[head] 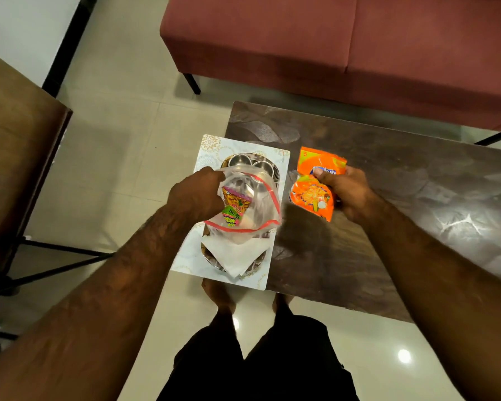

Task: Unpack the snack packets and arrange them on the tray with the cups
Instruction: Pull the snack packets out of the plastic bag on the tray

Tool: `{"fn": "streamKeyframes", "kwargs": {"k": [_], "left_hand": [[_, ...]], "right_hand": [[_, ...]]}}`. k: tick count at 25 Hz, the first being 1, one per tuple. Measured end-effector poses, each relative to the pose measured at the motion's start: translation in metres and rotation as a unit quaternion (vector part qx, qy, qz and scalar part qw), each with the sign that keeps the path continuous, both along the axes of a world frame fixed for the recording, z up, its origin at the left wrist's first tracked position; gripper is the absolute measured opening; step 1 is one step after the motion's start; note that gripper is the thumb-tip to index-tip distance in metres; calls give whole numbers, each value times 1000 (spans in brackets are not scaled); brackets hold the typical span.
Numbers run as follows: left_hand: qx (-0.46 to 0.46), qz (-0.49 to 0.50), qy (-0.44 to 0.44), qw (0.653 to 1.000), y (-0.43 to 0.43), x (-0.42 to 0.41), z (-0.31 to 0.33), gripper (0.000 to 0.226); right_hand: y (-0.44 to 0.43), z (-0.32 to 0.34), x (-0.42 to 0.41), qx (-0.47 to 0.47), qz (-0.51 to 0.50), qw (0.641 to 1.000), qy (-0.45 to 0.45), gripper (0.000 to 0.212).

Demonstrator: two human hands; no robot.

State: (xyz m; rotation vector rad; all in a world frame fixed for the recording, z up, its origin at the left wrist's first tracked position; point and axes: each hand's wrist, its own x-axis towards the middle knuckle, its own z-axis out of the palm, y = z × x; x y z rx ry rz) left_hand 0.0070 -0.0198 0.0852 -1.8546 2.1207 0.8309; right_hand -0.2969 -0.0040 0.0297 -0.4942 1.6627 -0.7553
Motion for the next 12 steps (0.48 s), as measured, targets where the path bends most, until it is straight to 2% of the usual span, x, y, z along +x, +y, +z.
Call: {"fn": "streamKeyframes", "kwargs": {"k": [2,5,10,12], "left_hand": [[-30,20,-11,999,3,-1,-6,53],[-74,42,-23,996,9,-2,-14,51],[-124,35,-17,992,13,-13,-23,46],[-146,30,-16,989,13,-14,-24,44]], "right_hand": [[15,-33,-9,68,-16,998,7,21],[34,-80,-4,137,-15,990,-5,39],[26,-135,21,135,4,991,-19,31],[15,-148,27,126,9,992,-16,38]]}}
